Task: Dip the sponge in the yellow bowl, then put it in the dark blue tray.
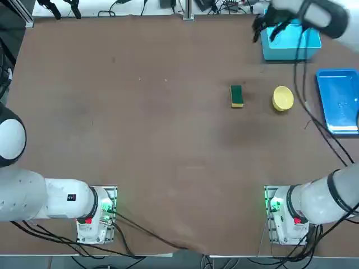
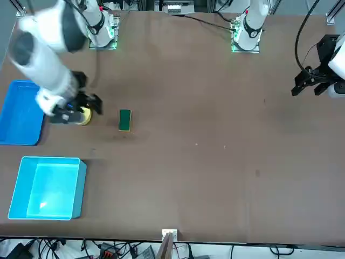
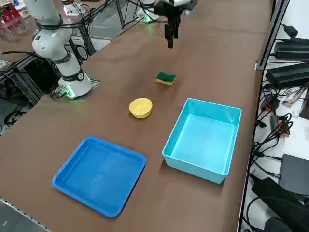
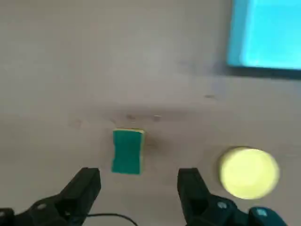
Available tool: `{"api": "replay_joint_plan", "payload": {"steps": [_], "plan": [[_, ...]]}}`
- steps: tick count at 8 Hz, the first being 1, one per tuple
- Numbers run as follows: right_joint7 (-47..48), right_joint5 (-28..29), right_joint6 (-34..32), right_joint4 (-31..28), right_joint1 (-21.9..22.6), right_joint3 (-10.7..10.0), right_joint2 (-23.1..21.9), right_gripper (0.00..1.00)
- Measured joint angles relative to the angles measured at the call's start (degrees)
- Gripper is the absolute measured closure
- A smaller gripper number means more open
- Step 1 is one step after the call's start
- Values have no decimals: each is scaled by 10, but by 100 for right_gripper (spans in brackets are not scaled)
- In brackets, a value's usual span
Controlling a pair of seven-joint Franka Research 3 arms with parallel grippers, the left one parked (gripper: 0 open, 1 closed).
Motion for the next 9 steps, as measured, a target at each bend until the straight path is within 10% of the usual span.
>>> {"api": "replay_joint_plan", "payload": {"steps": [3, 9], "plan": [[27, 0, 135, -93, 43, 0, 49, 0], [28, 0, 159, -100, 56, -2, 138, 0]]}}
